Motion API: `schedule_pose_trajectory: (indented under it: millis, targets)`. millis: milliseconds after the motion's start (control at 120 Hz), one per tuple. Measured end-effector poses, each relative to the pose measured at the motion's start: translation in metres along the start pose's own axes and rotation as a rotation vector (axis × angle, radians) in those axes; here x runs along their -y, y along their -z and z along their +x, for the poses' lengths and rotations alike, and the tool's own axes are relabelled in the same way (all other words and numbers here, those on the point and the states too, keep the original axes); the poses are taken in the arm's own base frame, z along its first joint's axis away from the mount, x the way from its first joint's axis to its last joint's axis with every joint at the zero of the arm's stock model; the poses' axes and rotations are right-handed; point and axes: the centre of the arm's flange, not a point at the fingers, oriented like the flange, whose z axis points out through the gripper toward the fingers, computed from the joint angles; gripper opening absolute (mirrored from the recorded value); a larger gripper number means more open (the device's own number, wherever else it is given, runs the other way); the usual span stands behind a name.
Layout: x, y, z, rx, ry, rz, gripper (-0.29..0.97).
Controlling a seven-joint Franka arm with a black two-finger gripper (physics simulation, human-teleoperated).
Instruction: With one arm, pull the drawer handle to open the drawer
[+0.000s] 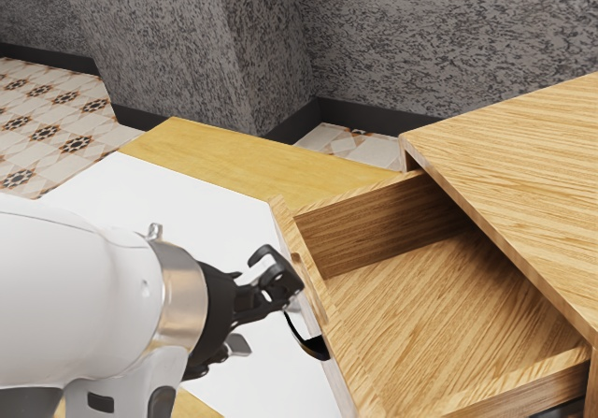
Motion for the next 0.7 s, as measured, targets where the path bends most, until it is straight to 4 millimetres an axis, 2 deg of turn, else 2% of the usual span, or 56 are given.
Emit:
schedule_pose_trajectory:
  millis: [142, 267, 342, 392, 433, 467, 492, 533, 583, 633, 700]
  targets:
    - [0.001, 0.016, 0.002, 0.012, -0.003, 0.033, 0.39]
    - [0.004, 0.046, 0.006, 0.025, -0.011, 0.09, 0.39]
    - [0.015, 0.085, 0.006, 0.035, -0.013, 0.155, 0.39]
    - [0.026, 0.12, 0.002, 0.041, -0.007, 0.216, 0.42]
    - [0.044, 0.145, -0.01, 0.037, 0.016, 0.258, 0.47]
    - [0.064, 0.153, -0.024, 0.024, 0.05, 0.267, 0.49]
    - [0.084, 0.15, -0.039, -0.004, 0.089, 0.255, 0.51]
    - [0.113, 0.132, -0.062, -0.059, 0.174, 0.21, 0.54]
    - [0.141, 0.089, -0.081, -0.132, 0.284, 0.121, 0.56]
    - [0.162, 0.056, -0.086, -0.193, 0.389, 0.038, 0.59]
    - [0.182, 0.028, -0.081, -0.252, 0.517, -0.056, 0.61]
